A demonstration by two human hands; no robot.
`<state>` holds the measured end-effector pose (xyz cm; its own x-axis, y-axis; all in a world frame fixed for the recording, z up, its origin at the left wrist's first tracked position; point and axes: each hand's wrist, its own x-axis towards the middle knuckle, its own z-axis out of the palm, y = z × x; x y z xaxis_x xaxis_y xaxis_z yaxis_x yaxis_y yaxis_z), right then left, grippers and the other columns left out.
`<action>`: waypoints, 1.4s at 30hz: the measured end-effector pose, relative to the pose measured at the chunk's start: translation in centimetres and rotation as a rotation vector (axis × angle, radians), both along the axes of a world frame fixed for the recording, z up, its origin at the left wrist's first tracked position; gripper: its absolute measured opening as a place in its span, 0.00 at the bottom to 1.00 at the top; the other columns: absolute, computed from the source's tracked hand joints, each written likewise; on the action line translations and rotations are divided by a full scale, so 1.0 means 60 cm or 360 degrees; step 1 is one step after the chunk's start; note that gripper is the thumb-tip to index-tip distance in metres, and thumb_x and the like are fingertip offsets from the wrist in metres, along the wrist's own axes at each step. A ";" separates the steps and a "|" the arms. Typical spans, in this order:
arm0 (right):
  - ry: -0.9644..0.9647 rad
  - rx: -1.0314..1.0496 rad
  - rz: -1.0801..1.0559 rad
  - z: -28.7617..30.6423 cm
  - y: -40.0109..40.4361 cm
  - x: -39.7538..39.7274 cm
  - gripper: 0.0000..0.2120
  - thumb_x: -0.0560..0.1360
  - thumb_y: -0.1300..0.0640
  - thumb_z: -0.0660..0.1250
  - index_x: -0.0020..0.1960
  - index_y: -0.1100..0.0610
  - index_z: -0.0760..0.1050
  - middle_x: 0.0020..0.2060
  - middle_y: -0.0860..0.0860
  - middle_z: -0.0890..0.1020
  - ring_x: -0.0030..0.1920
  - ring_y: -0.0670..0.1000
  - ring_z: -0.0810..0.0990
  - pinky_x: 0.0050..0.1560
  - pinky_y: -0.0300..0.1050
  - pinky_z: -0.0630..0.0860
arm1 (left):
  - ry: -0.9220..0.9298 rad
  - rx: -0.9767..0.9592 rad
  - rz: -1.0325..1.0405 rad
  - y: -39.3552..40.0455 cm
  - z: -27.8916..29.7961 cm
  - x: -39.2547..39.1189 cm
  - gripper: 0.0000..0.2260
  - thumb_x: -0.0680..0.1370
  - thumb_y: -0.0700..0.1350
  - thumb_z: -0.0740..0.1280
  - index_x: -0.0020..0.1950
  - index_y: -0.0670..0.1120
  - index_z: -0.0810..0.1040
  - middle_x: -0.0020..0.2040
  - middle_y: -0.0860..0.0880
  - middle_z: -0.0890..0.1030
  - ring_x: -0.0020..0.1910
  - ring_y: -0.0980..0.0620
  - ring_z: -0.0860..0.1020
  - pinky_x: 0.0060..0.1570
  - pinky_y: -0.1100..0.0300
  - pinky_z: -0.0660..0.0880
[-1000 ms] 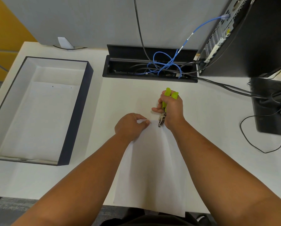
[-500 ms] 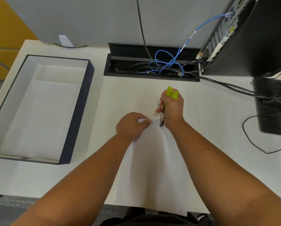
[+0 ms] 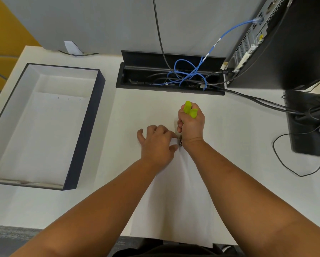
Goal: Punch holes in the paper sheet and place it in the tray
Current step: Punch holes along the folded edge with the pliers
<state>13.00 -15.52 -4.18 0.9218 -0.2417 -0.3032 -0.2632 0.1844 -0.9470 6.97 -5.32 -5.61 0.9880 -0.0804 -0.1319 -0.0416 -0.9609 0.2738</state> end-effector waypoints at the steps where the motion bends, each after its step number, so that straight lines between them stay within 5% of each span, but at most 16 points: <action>1: -0.0005 0.0006 0.0002 -0.001 0.000 0.000 0.07 0.73 0.67 0.63 0.42 0.57 0.71 0.31 0.54 0.69 0.27 0.49 0.65 0.25 0.39 0.64 | 0.0025 -0.0066 0.0002 -0.005 -0.002 0.000 0.12 0.75 0.58 0.65 0.57 0.60 0.77 0.58 0.56 0.75 0.65 0.48 0.65 0.66 0.38 0.50; 9: -0.0071 0.0014 0.0015 -0.007 0.000 -0.002 0.07 0.74 0.66 0.63 0.41 0.56 0.71 0.29 0.52 0.68 0.26 0.49 0.65 0.25 0.38 0.64 | -0.0048 -0.0404 0.0099 -0.008 -0.025 0.000 0.10 0.75 0.60 0.65 0.51 0.59 0.81 0.50 0.59 0.79 0.60 0.51 0.69 0.68 0.39 0.48; 38: -0.0167 -0.0177 0.0046 -0.016 0.004 -0.004 0.08 0.68 0.61 0.64 0.37 0.49 0.72 0.30 0.50 0.72 0.30 0.53 0.68 0.31 0.42 0.66 | -0.0159 -0.0490 0.0141 -0.011 -0.029 -0.001 0.08 0.75 0.56 0.68 0.49 0.56 0.83 0.48 0.57 0.81 0.59 0.50 0.70 0.69 0.39 0.46; 42: -0.0041 -0.0054 0.0062 -0.009 -0.005 -0.001 0.06 0.70 0.63 0.64 0.43 0.53 0.74 0.30 0.52 0.73 0.27 0.51 0.69 0.28 0.42 0.68 | -0.0144 -0.0472 0.0098 -0.007 -0.032 -0.001 0.08 0.75 0.56 0.68 0.52 0.58 0.82 0.49 0.58 0.80 0.60 0.50 0.69 0.69 0.40 0.46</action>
<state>12.95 -15.79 -4.75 0.9381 -0.2152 -0.2715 -0.2449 0.1424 -0.9590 6.92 -5.73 -7.52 0.9989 -0.0418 -0.0231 -0.0227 -0.8410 0.5405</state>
